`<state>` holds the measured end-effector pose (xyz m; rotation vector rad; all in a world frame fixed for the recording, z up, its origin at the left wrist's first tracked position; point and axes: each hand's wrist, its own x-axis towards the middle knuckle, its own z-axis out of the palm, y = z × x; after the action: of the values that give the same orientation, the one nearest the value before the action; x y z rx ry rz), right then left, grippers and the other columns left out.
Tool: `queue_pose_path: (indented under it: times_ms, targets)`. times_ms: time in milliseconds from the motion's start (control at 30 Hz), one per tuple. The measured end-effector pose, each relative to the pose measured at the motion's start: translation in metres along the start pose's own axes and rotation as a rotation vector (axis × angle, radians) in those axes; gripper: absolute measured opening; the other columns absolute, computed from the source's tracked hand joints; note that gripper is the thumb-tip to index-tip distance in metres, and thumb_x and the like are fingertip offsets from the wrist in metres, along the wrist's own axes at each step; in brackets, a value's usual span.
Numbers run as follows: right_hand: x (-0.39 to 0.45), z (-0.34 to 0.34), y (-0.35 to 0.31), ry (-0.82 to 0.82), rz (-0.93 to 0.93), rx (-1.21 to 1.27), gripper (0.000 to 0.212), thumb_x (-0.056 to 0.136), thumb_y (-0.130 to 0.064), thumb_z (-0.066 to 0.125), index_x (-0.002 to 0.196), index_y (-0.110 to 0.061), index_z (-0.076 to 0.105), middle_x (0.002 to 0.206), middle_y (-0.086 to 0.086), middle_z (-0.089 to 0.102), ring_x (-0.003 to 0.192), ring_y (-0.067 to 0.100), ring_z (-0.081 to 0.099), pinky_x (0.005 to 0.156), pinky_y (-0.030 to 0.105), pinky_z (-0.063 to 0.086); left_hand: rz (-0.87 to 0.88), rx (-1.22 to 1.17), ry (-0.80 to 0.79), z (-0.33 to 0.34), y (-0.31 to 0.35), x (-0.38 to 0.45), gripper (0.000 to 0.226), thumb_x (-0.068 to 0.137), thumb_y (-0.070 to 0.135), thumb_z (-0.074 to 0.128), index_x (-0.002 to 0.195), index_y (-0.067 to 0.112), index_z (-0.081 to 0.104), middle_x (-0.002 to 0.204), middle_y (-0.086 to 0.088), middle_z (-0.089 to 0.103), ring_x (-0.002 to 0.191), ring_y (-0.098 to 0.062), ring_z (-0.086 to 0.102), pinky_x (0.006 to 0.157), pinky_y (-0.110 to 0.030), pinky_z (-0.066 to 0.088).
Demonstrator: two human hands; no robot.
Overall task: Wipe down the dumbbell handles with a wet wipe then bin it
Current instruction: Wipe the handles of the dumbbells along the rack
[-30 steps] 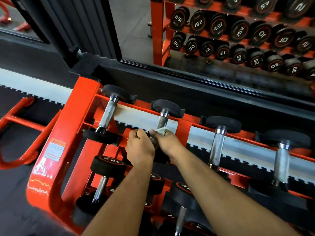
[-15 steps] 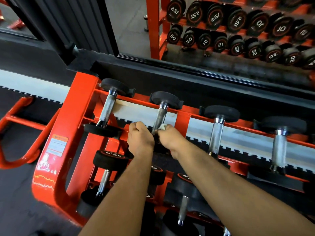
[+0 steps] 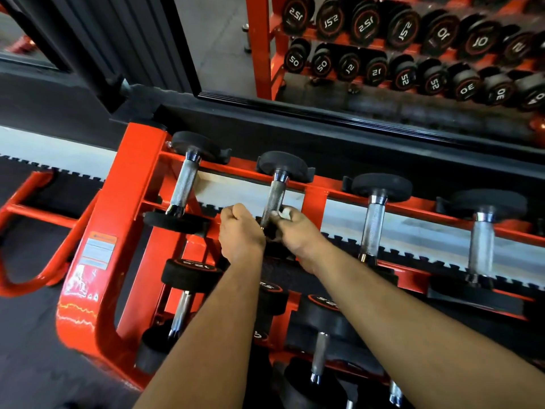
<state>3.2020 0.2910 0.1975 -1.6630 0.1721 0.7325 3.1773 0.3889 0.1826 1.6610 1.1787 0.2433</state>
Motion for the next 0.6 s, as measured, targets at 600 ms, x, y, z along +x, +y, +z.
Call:
queue_pose_path:
  times_ms: [600]
  targets:
    - [-0.169, -0.081, -0.008, -0.027, -0.055, 0.626, 0.030, 0.103, -0.032, 0.050, 0.083, -0.015, 0.064, 0.083, 0.010, 0.068, 0.074, 0.024, 0.061, 0.078, 0.041, 0.050, 0.211, -0.002, -0.721, -0.059, -0.007, -0.171, 0.035, 0.101, 0.035, 0.064, 0.132, 0.020, 0.059, 0.121, -0.002, 0.072, 0.106, -0.016, 0.071, 0.087, -0.030, 0.057]
